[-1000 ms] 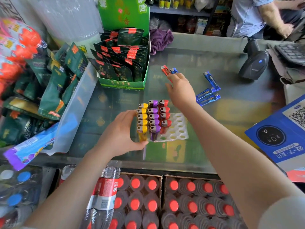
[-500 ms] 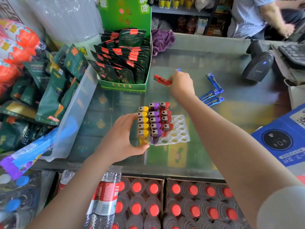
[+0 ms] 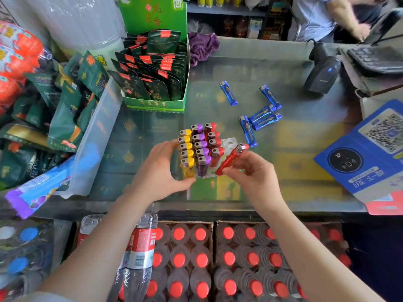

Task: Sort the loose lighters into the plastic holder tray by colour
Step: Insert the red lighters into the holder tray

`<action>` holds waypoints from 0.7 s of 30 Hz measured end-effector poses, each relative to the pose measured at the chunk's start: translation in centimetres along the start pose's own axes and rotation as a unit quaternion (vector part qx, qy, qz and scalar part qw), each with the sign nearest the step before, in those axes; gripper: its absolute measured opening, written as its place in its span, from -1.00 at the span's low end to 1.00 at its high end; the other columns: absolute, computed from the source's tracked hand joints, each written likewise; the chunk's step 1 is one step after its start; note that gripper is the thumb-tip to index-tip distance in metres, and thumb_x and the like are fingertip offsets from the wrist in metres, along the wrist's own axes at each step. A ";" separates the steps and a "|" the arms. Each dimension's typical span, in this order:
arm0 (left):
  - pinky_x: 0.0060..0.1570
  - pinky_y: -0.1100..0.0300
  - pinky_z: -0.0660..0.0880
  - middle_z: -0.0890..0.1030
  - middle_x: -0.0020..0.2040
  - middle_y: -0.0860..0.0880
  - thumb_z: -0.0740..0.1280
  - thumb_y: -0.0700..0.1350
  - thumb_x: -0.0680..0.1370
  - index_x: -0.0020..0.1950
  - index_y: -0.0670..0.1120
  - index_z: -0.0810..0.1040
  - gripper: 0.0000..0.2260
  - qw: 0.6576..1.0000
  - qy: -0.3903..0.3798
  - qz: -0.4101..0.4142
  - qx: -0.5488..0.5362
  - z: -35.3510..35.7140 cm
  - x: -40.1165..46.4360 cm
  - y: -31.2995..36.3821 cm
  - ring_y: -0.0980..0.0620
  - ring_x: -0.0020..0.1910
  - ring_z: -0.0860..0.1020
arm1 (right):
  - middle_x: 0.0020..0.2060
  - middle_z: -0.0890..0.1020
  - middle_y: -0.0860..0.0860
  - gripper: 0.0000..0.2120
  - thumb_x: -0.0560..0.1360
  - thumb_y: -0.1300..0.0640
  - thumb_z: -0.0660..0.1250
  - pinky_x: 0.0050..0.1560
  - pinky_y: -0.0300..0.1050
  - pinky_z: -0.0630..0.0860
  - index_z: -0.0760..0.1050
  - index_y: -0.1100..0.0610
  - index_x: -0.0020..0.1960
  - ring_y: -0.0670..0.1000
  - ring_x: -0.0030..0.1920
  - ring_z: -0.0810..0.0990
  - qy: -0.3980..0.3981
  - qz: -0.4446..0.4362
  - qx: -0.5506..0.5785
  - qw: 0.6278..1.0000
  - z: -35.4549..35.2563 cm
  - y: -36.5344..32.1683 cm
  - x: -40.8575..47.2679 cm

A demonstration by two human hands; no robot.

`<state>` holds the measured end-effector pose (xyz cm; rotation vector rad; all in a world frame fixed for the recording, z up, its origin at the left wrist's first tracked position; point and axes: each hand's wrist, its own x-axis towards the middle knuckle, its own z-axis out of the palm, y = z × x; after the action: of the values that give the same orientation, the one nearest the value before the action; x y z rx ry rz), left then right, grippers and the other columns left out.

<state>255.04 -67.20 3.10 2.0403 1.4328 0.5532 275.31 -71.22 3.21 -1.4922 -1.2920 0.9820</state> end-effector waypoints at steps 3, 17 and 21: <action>0.20 0.01 0.37 0.48 0.15 0.08 0.46 0.13 0.24 0.18 0.05 0.39 -0.44 1.000 -0.008 -0.011 0.000 0.4 -0.2 -0.2 0.06 0.20 0.38 | -0.38 0.59 -0.15 -0.86 0.28 0.29 0.49 -0.31 -0.46 0.34 0.57 0.14 -0.23 -0.26 -0.41 0.50 0.020 -0.039 -0.083 0.996 0.4 0.0 -0.7; 0.16 -0.10 0.43 0.52 0.17 0.05 0.46 0.17 0.21 0.20 0.03 0.40 -0.38 1.000 0.003 -0.021 -0.008 0.9 -1.5 0.0 0.02 0.19 0.44 | -0.40 0.51 -0.20 -0.87 0.29 0.25 0.50 -0.28 -0.45 0.35 0.55 0.20 -0.26 -0.24 -0.32 0.50 -0.019 -0.127 -0.189 0.974 0.5 0.4 -1.0; 0.20 -0.09 0.40 0.50 0.21 0.04 0.46 0.14 0.23 0.23 0.03 0.38 -0.38 1.000 -0.001 -0.019 -0.007 0.8 -1.5 0.1 0.03 0.22 0.41 | -0.37 0.50 -0.10 -0.83 0.29 0.20 0.50 -0.28 -0.14 0.38 0.50 0.20 -0.28 -0.09 -0.32 0.42 -0.012 -0.151 -0.213 0.965 0.3 0.8 -1.0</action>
<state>255.11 -68.80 2.59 1.9980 1.4592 0.5429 275.12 -72.23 2.36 -1.5338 -1.7677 0.5432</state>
